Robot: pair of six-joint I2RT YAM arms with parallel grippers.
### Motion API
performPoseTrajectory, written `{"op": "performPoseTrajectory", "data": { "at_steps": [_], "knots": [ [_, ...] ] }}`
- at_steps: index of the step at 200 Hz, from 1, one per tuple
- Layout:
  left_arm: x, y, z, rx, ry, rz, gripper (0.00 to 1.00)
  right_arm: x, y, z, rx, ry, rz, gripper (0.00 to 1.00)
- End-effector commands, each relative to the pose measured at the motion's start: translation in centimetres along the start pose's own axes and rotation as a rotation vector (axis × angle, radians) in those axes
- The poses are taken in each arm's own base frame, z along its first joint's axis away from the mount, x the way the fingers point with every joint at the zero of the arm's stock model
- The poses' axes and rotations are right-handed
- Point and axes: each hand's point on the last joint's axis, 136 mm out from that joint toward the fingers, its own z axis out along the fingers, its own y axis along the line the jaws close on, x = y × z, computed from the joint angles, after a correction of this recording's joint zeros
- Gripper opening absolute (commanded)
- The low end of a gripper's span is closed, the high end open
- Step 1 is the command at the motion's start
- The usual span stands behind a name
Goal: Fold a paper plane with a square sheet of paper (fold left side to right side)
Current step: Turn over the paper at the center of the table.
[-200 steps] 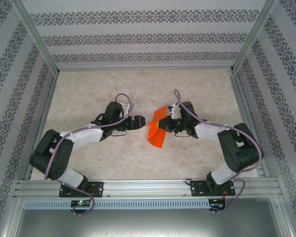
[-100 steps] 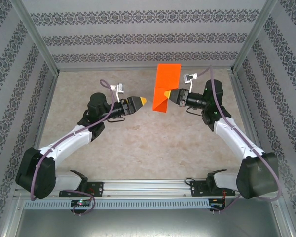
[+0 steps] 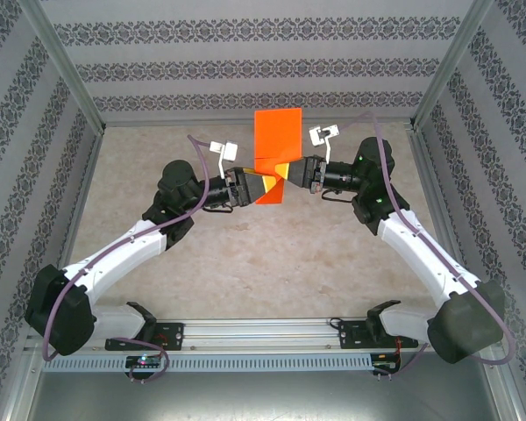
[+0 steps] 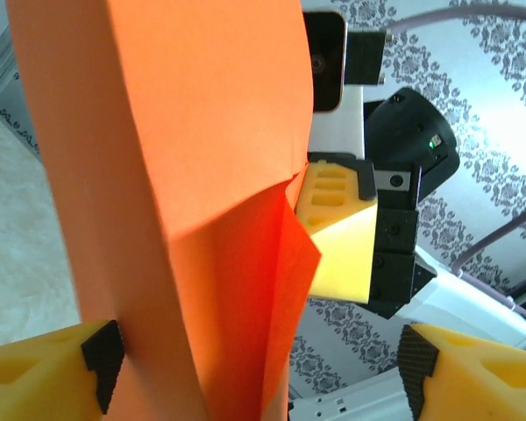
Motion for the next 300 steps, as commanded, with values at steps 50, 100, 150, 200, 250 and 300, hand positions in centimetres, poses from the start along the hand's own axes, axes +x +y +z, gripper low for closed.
{"op": "performPoseTrajectory", "data": {
  "at_steps": [50,100,150,200,250,300],
  "knots": [
    [-0.6,-3.8,-0.3,0.075,-0.018,0.103,0.36,0.1,1.8,0.0,-0.035,0.003,-0.035,0.07],
    [0.4,-2.4,0.0,-0.005,0.018,0.113,0.09,0.5,0.7,-1.6,0.053,-0.014,-0.035,0.29],
    [3.2,4.1,-2.0,-0.418,0.117,0.162,0.04,2.5,-6.0,-7.0,0.529,-0.044,-0.052,0.54],
    [8.1,10.4,-8.5,-1.044,0.378,0.302,0.00,5.2,-13.2,-15.8,1.083,-0.082,0.005,0.71],
    [11.4,13.8,-13.8,-1.581,0.590,0.331,0.00,6.5,-15.4,-21.4,1.323,-0.177,0.047,0.98],
    [13.5,16.1,-14.4,-1.834,0.763,0.303,0.00,6.9,-15.5,-22.8,1.376,-0.177,0.052,0.98]
  ]
}}
